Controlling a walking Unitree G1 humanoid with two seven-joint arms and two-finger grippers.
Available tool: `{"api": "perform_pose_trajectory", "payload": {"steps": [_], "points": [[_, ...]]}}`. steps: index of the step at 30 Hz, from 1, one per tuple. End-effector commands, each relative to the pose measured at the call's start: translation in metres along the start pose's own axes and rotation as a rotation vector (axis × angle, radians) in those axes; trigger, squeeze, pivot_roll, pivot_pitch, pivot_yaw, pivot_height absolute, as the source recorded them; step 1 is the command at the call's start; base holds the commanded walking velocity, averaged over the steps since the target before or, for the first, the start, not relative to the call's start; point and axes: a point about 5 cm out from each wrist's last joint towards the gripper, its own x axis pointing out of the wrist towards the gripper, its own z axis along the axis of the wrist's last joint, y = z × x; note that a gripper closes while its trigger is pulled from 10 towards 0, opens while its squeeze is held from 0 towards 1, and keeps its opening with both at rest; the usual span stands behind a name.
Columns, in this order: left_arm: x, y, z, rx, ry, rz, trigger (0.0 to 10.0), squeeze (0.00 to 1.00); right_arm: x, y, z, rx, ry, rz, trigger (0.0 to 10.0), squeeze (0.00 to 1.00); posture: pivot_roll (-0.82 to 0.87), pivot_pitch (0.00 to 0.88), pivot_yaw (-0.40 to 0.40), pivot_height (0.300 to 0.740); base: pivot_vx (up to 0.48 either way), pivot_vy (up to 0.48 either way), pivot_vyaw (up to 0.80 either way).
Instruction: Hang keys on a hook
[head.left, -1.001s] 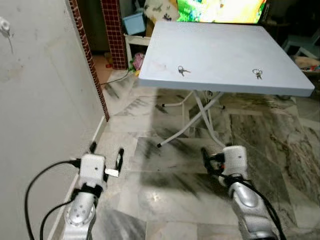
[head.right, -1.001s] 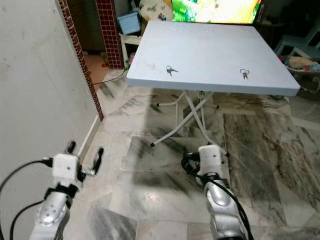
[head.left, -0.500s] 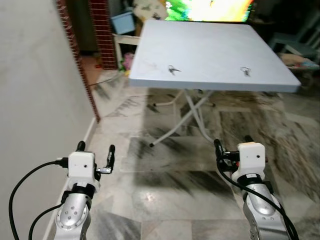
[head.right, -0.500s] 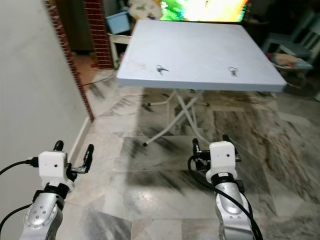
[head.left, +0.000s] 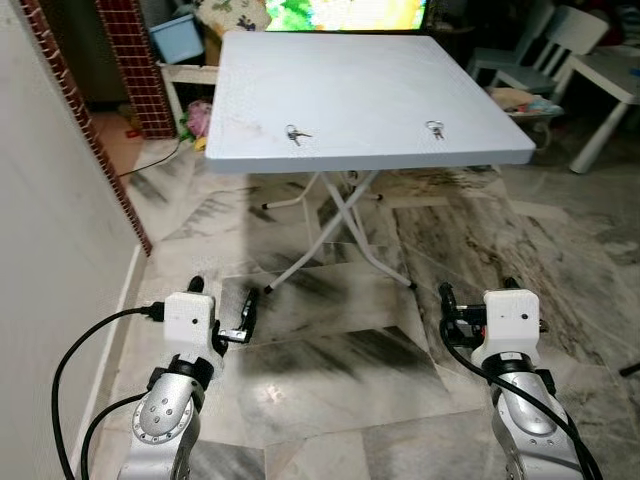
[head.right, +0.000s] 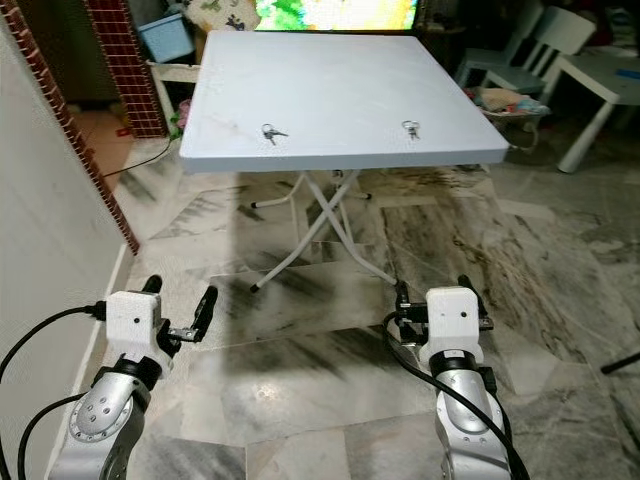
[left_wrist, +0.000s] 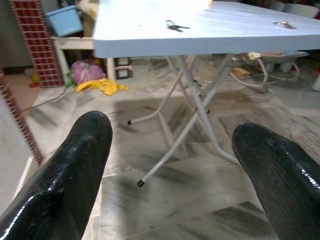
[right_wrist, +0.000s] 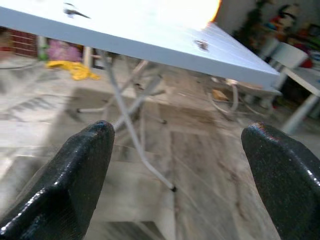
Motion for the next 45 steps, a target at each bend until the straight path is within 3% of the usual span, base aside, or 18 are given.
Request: {"api": "perform_pose_trajectory", "payload": {"steps": [1,23,37,45], "points": [[-0.0013,-0.0020,-0.0006,-0.014,0.006,-0.016,10.0,0.00,0.0004,-0.0009,0.0048,-0.004,-0.016,0.000,10.0,0.00,0.00,0.021,-0.006,0.740,0.262,0.000,0.00],[-0.0010,-0.0059,-0.0007,-0.034,0.016,-0.069,10.0,0.00,0.0040,0.0003,0.0052,-0.006,-0.012,0.002,10.0,0.00,0.00,0.023,-0.004,0.740,0.381,0.000,0.00],[-0.0014,-0.0056,-0.0022,-0.032,0.028,-0.077,10.0,0.00,0.0062,0.0023,0.0045,-0.009,-0.007,0.010,10.0,0.00,0.00,0.021,-0.003,0.740,0.385,0.000,-0.75],[-0.0008,-0.0053,-0.0027,-0.032,0.031,-0.075,10.0,0.00,0.0060,0.0047,0.0075,-0.039,-0.029,0.029,10.0,0.00,0.00,0.020,-0.002,0.740,0.366,0.000,-0.10]]}}
